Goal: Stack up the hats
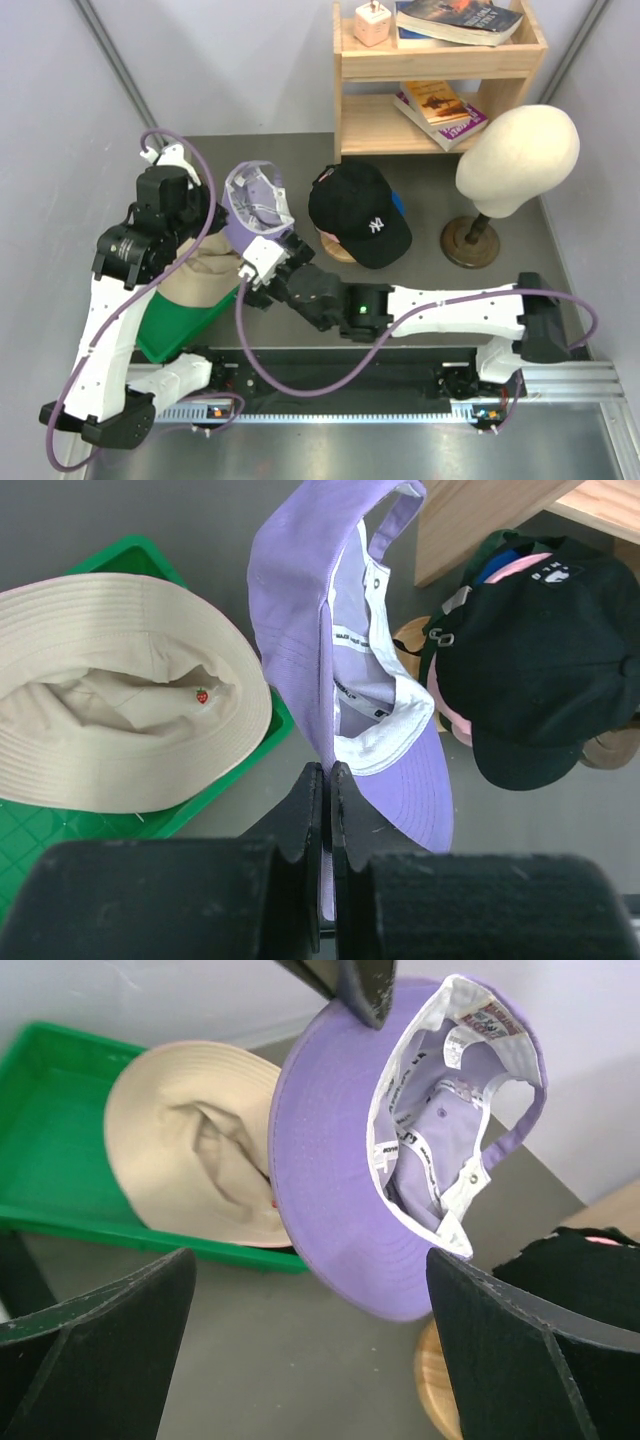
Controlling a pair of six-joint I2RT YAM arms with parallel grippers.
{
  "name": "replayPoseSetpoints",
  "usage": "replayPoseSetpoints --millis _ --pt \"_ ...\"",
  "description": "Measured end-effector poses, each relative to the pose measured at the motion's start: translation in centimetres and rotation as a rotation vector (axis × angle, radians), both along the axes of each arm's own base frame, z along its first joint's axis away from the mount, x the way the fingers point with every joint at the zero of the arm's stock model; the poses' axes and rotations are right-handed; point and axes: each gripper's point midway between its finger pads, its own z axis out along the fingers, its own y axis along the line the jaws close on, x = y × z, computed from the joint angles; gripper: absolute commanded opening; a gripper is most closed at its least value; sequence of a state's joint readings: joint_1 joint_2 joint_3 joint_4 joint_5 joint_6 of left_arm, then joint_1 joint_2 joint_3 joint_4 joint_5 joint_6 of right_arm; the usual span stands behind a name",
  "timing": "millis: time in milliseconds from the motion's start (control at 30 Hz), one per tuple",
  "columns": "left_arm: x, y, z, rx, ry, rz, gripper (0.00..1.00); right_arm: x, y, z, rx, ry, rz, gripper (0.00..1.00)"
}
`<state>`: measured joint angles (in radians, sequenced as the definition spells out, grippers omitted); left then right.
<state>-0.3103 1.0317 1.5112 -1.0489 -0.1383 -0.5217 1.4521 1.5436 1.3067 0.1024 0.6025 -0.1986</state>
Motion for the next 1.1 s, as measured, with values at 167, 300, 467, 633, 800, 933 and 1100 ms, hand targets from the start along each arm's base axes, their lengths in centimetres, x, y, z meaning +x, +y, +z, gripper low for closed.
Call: replayPoseSetpoints --millis 167,300,467,633,800,933,1100 --pt "-0.3 -0.3 0.2 -0.018 -0.004 -0.017 0.0 0.8 1.7 -1.2 -0.079 -0.056 -0.071 0.9" --pt "-0.7 -0.5 0.6 -0.032 -0.014 -0.029 0.0 1.4 2.9 -0.9 -0.094 -0.085 -0.105 0.74" --pt "-1.3 -0.6 1.1 -0.047 -0.035 -0.041 0.0 2.1 3.9 -0.9 -0.112 -0.111 -0.146 0.32" --pt "-1.6 -0.6 1.3 -0.056 -0.048 -0.043 0.12 2.5 3.8 -1.5 -0.139 -0.134 -0.187 0.0" --pt "-1.3 -1.1 0.9 -0.069 -0.049 -0.061 0.99 2.2 3.2 -2.4 -0.127 -0.127 -0.195 0.0" --pt "-0.7 -1.1 2.0 -0.092 -0.115 -0.049 0.99 2.3 1.5 -3.6 -0.096 -0.081 -0.176 0.0" --pt "-0.5 0.4 4.9 -0.082 -0.289 0.008 0.99 4.1 -1.6 -1.2 0.112 0.063 -0.135 0.0"
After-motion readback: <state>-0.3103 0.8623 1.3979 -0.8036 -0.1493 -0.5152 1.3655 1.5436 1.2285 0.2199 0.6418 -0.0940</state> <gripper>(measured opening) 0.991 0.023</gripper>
